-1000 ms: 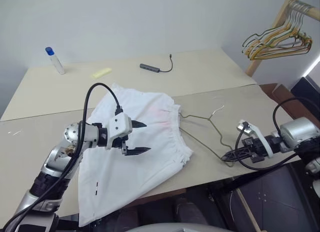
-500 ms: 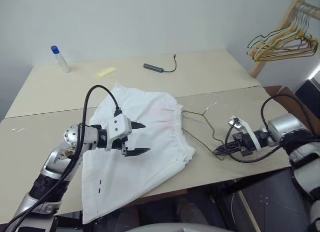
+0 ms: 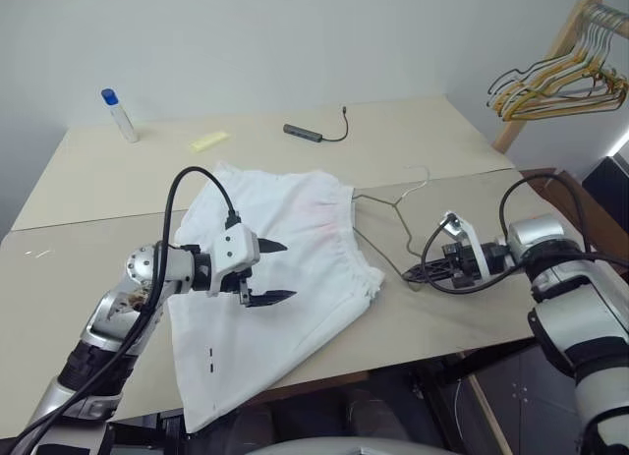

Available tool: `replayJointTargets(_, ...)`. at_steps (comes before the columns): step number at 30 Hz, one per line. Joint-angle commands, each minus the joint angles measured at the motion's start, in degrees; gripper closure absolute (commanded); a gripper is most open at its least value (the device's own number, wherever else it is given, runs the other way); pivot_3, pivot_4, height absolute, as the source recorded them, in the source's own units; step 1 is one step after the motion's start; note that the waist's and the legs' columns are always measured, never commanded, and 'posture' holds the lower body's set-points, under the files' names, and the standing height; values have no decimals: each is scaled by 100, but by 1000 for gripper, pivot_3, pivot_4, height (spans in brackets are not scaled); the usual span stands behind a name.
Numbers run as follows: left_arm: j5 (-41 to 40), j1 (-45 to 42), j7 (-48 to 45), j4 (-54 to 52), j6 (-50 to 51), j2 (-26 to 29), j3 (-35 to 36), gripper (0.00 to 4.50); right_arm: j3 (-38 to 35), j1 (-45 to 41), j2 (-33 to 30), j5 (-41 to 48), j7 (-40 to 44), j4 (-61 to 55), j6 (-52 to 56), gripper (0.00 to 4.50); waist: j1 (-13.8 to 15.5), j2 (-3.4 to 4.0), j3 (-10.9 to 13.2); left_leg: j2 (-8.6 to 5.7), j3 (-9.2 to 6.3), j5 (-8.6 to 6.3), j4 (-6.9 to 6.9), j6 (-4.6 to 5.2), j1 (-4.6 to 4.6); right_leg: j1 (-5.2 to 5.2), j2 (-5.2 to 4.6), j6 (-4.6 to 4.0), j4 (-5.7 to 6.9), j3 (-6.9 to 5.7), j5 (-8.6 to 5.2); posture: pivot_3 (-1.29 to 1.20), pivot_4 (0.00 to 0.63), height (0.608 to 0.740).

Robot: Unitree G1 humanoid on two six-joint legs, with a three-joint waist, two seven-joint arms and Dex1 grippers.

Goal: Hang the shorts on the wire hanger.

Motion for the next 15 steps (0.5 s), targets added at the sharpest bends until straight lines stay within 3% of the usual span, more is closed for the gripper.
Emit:
replayJointTargets(1,-6,-75,24,-175,-59,9,57,33,-94,57,-34,99,329,-390,-96,4500,0,0,0,0,0,0,0,0,0,0,0,0,0,0,0,1,0,740)
replayJointTargets(8,9,-79,35,-184,-79,-18,28,33,-386,-7,157,-151,329,-302,-306,4500,-36,4,-1,0,-2,0,1,0,0,0,1,-1,2,-1,1,2,0,740)
replayJointTargets(15,-24,-46,35,-211,-87,27,104,33,-1041,303,126,-610,-164,-997,-1748,4500,-55,4,-1,1,-4,0,0,0,0,-1,1,0,3,-2,1,7,0,740)
